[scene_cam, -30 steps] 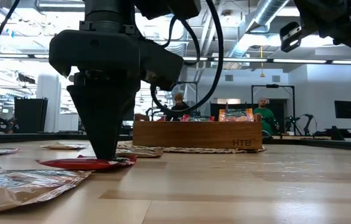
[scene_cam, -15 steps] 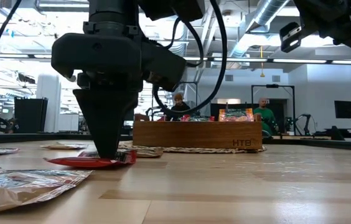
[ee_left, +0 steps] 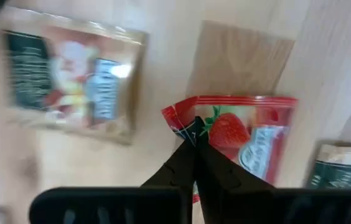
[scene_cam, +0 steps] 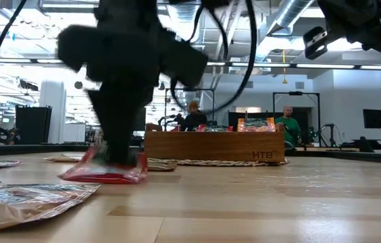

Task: Pick & Place Tea
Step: Put the red tea bag into the middle section of the wooden organizer

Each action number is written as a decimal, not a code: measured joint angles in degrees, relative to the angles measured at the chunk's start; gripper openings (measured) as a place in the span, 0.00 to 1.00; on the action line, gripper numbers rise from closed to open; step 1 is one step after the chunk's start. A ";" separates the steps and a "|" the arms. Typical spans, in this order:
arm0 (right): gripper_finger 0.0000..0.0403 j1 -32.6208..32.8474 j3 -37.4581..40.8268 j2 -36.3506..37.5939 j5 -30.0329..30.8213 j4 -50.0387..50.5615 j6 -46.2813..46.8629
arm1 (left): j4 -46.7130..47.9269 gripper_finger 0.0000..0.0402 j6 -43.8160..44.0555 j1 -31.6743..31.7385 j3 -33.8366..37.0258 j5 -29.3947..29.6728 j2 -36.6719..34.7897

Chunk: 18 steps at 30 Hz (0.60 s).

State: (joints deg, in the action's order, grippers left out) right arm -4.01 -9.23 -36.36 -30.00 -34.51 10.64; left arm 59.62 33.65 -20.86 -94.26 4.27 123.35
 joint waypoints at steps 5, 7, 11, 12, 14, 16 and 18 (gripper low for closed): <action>0.00 0.00 0.00 0.00 0.00 0.36 0.48 | 9.24 0.00 1.55 -0.36 -8.21 4.34 -0.13; 0.00 0.01 0.00 0.00 0.02 -0.31 2.43 | 12.64 0.00 2.91 -0.48 -12.15 5.91 -0.15; 0.00 0.02 0.00 0.00 0.47 -1.63 5.89 | 18.53 0.00 3.52 -0.63 -20.55 9.40 -0.37; 0.00 0.02 0.00 0.00 0.86 -1.63 6.35 | 19.50 0.00 3.50 -0.61 -22.60 10.27 -0.37; 0.00 0.26 0.00 -0.08 1.75 -1.66 7.44 | 21.40 0.00 3.42 -0.59 -26.66 12.45 -0.37; 0.00 0.46 -0.50 -1.18 2.75 -1.43 8.17 | 22.97 0.00 2.94 -0.33 -30.03 14.40 -0.48; 0.00 0.96 -1.64 -2.94 3.07 -1.34 8.44 | 23.81 0.00 1.94 -0.06 -32.65 16.47 -0.48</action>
State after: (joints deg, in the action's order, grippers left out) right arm -3.05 -10.88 -39.30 -26.93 -35.84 19.08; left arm 83.43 35.59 -20.92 -126.91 20.74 122.87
